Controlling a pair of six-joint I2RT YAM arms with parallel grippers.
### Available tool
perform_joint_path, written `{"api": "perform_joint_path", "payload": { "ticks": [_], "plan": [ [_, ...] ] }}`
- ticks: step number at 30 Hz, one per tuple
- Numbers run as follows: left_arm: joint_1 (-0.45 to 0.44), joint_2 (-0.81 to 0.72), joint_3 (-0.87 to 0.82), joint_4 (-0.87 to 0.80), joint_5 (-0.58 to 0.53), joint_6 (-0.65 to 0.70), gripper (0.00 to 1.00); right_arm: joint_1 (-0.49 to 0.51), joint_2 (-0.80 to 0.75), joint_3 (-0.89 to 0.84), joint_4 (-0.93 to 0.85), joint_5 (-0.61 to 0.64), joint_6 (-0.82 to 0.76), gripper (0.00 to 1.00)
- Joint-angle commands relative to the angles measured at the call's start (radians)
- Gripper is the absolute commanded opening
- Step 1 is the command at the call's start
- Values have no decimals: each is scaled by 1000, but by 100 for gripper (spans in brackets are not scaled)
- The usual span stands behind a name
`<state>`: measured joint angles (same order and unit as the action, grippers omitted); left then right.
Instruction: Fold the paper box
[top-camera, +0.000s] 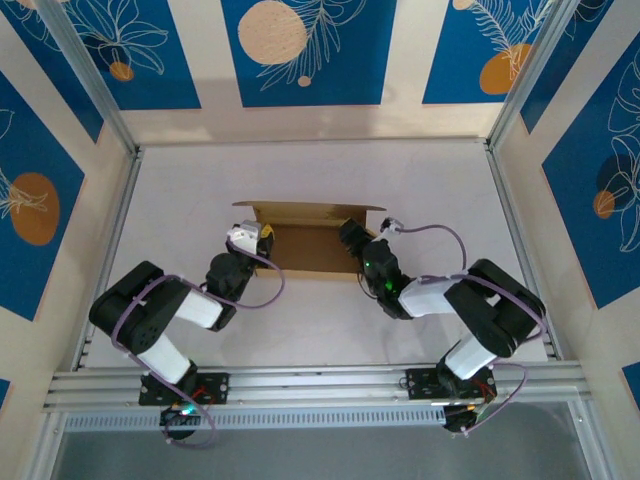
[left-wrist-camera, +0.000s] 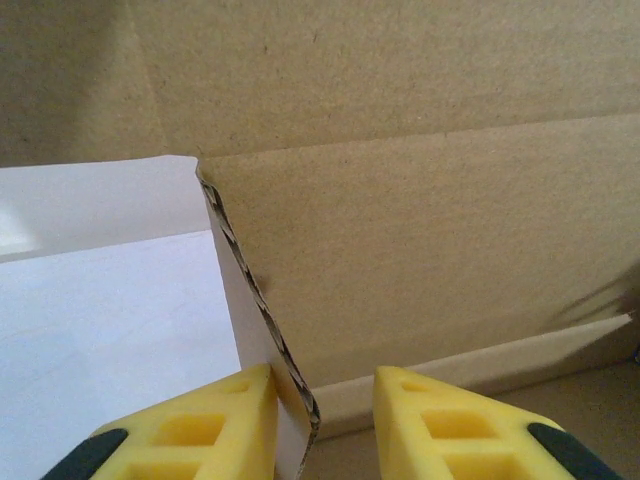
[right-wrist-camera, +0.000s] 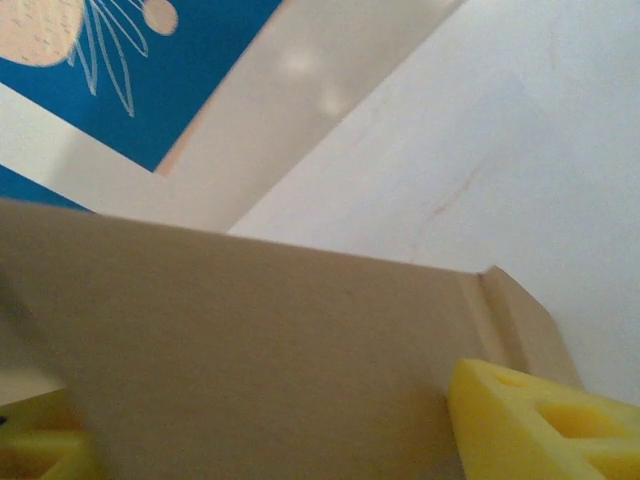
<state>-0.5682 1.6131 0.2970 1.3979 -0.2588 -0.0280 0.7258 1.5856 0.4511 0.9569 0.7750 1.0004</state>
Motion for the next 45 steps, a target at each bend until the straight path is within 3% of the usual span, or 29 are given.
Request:
{"api": "perform_joint_path", "payload": {
  "ticks": [1, 10, 16, 24, 31, 34, 36, 39, 41, 45],
  "plan": [
    [-32, 8, -13, 9, 76, -25, 29, 22, 59, -50, 20, -23, 15, 67],
    [-32, -1, -56, 8, 34, -16, 28, 9, 27, -163, 93, -45, -120, 67],
    [-35, 11, -47, 8, 41, 8, 27, -30, -31, -149, 131, -189, -256, 71],
    [-38, 39, -33, 8, 0, 43, 24, -50, -181, -137, 33, -319, -374, 76],
    [-40, -5, -36, 8, 24, 62, 24, -73, -416, -118, -249, -369, -537, 74],
    [-39, -128, -72, 4, 56, 85, 33, -119, -560, -15, -527, -409, -674, 71],
    [-37, -253, -74, -76, 13, 77, 46, -159, -626, 54, -664, -442, -774, 71],
    [-2, -443, 48, -512, 75, 56, 68, -268, -676, 144, -817, -604, -898, 75],
    [15, -482, 119, -648, 134, 71, 72, -366, -656, 233, -958, -729, -947, 75],
    [107, -489, 256, -909, 262, 91, 76, -533, -536, 380, -1141, -854, -932, 74]
  ]
}}
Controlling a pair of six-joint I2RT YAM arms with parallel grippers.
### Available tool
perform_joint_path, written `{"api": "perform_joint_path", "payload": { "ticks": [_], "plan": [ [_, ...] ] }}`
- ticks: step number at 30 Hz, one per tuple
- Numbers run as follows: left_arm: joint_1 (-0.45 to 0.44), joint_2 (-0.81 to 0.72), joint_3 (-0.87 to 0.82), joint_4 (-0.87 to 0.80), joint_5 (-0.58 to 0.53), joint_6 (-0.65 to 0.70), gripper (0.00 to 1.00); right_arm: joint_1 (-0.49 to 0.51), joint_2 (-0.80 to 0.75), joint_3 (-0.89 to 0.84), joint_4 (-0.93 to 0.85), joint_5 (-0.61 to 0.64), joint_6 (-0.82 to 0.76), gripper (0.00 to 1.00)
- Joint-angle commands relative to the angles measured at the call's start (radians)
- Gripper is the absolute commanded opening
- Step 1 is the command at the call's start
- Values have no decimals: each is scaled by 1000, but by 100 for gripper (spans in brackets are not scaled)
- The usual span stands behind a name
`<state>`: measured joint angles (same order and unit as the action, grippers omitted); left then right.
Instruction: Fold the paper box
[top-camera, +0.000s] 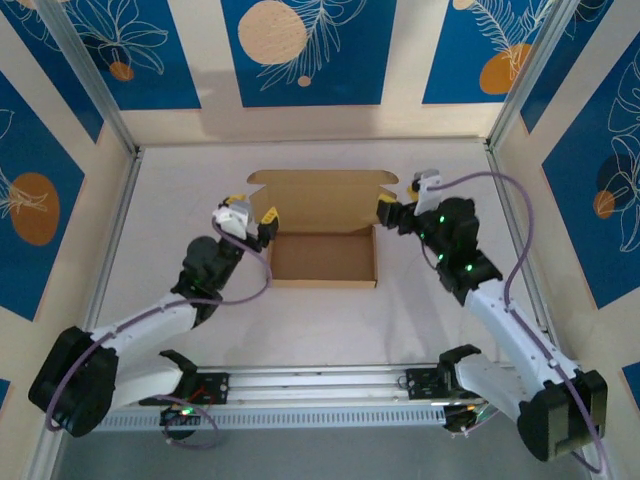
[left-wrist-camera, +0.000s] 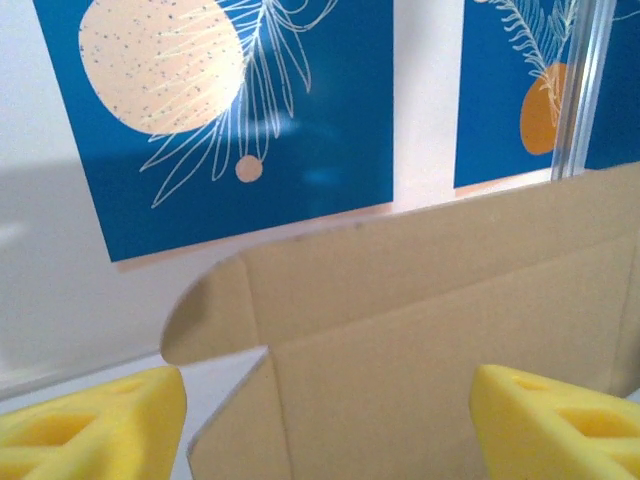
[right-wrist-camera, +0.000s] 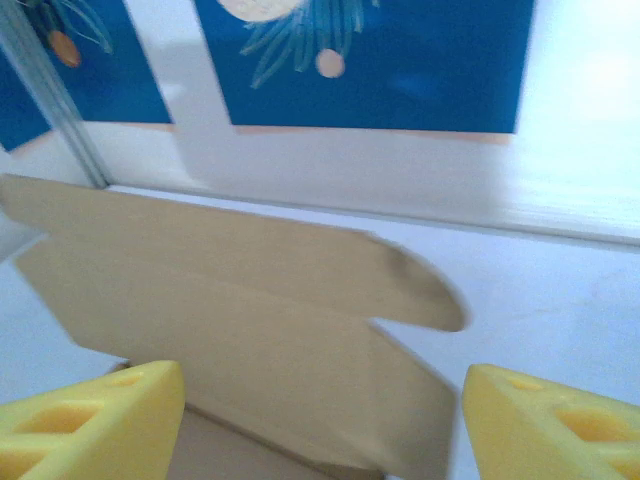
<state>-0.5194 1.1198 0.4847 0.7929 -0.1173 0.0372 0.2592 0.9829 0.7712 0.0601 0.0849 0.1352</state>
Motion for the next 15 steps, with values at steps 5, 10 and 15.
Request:
{"api": "perform_joint_path", "payload": {
  "ticks": [5, 10, 15],
  "plan": [
    [233, 96, 181, -429, 337, -11, 76, -135, 215, 151, -259, -285, -97, 78],
    [325, 206, 258, -450, 510, -34, 75, -163, 343, 227, -275, -327, -128, 82],
    [391, 316, 315, -420, 654, -80, 76, -214, 408, 278, -263, -418, -135, 81]
  ]
}}
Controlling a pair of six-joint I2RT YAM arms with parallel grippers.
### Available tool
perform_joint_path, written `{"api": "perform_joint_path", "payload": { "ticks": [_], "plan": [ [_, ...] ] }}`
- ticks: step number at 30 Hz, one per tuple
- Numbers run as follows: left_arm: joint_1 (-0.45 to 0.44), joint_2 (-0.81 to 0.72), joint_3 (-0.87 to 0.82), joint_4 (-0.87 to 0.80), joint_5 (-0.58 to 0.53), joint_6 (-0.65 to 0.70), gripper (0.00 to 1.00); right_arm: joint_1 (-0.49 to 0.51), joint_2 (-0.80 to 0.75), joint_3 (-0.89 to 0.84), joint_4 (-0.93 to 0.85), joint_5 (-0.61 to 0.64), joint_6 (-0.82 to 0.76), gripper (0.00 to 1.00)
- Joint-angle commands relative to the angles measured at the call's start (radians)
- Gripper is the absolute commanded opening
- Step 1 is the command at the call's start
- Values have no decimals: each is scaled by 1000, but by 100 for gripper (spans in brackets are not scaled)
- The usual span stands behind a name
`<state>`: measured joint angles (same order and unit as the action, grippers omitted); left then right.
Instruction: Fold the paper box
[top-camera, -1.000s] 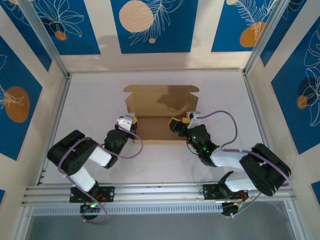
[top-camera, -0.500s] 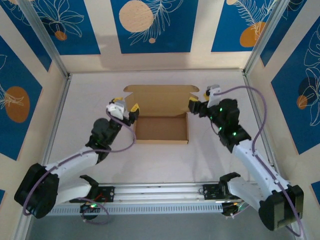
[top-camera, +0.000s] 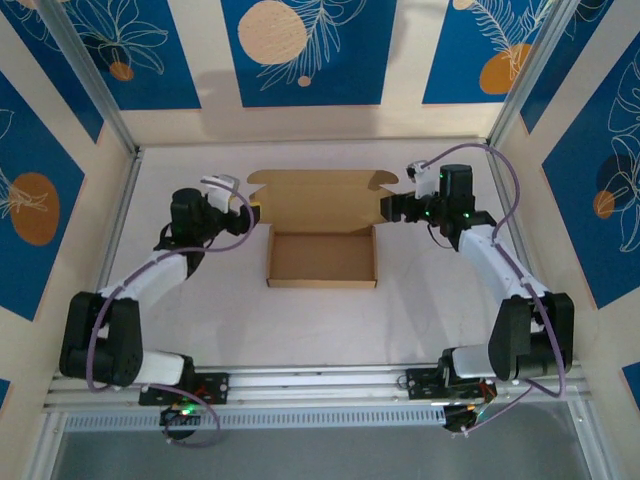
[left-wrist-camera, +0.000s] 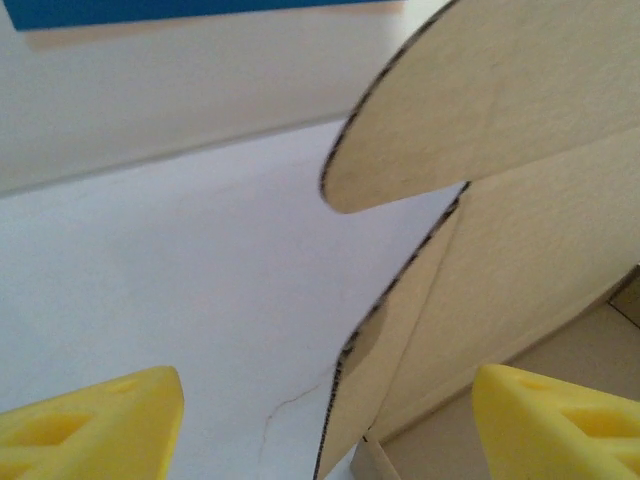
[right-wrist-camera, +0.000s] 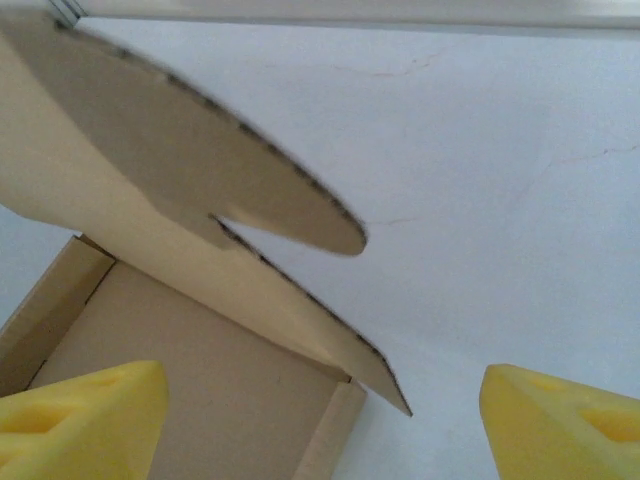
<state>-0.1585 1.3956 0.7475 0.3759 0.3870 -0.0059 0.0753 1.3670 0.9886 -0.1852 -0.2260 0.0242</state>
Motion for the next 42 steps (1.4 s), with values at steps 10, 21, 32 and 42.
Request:
{"api": "perform_joint_path", "payload": {
  "ticks": [10, 21, 32, 42],
  "plan": [
    [53, 203, 165, 94, 338, -138, 54, -6, 94, 119, -95, -194, -89, 59],
    [45, 143, 91, 85, 354, -95, 19, 26, 88, 107, -137, -160, -127, 45],
    [-78, 33, -15, 123, 140, -33, 9, 117, -42, -79, 60, -39, -66, 27],
    [-231, -64, -134, 254, -144, -46, 7, 330, -105, -190, 241, 309, 97, 17]
  ]
}}
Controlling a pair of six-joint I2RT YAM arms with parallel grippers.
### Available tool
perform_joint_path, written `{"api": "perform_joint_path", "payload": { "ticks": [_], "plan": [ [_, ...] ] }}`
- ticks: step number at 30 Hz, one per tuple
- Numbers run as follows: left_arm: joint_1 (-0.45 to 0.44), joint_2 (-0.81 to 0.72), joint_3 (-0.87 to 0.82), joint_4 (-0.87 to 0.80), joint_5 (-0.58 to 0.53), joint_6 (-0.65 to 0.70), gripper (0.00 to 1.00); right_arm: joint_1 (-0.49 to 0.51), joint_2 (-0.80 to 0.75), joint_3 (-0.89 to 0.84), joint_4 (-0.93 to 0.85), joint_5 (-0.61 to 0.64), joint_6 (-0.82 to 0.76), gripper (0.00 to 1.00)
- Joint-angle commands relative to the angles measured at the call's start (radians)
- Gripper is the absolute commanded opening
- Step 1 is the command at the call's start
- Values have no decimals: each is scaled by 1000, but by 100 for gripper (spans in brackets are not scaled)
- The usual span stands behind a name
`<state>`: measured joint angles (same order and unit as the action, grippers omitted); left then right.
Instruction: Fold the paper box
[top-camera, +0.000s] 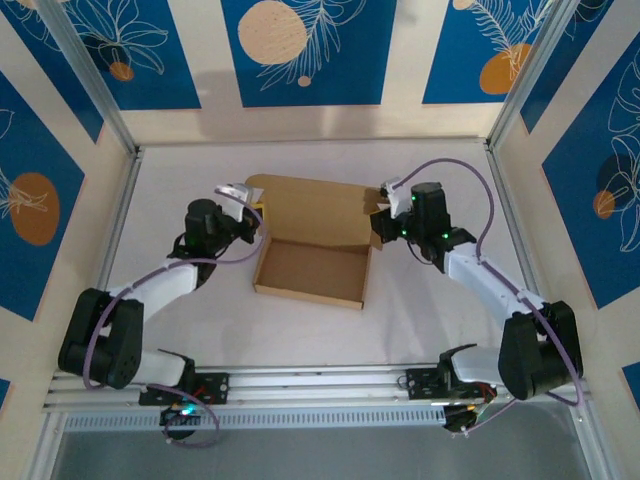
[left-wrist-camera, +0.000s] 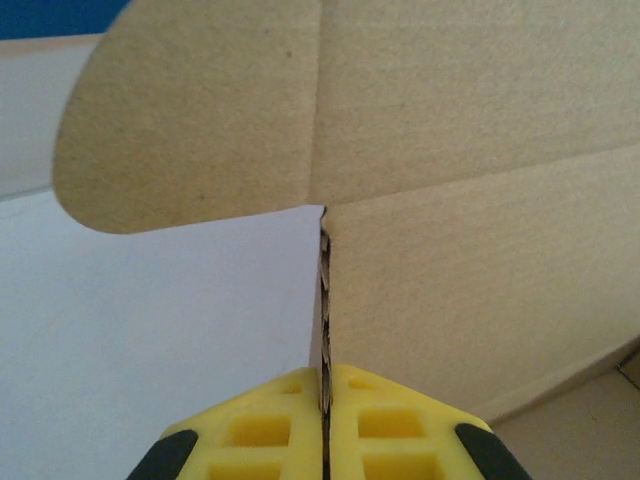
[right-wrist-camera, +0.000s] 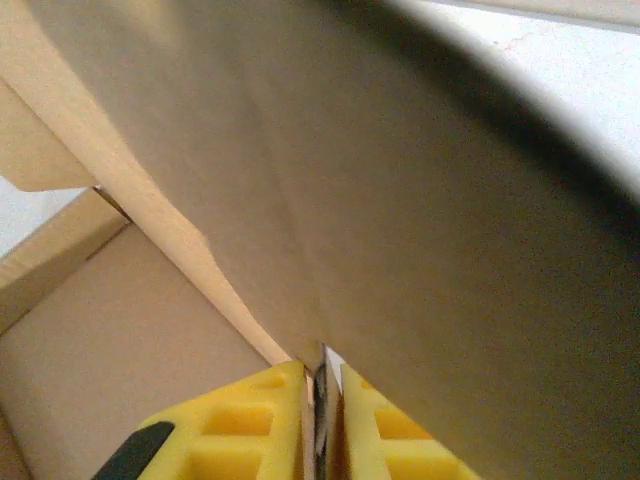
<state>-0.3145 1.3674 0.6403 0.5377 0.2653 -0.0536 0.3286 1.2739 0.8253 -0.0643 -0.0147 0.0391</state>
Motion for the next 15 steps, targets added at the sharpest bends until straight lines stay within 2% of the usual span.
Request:
{"api": "perform_joint_path", "payload": {
  "ticks": [1, 4, 7, 10, 15],
  "plan": [
    [-88, -40, -40, 110, -51, -2, 7, 98, -9, -32, 146, 160, 107, 16],
    [-120, -52, -71, 167, -117, -9, 7, 134, 11, -20, 198, 284, 181, 21],
    [-126, -66, -83, 175, -172, -3, 7, 117, 37, 43, 151, 321, 205, 29],
    [-125, -82, -81, 148, -204, 24, 7, 47, 28, 53, 135, 177, 191, 39],
    [-109, -78, -69, 115, -182, 38, 5, -70, -7, 20, 123, -42, 136, 40]
  ]
}}
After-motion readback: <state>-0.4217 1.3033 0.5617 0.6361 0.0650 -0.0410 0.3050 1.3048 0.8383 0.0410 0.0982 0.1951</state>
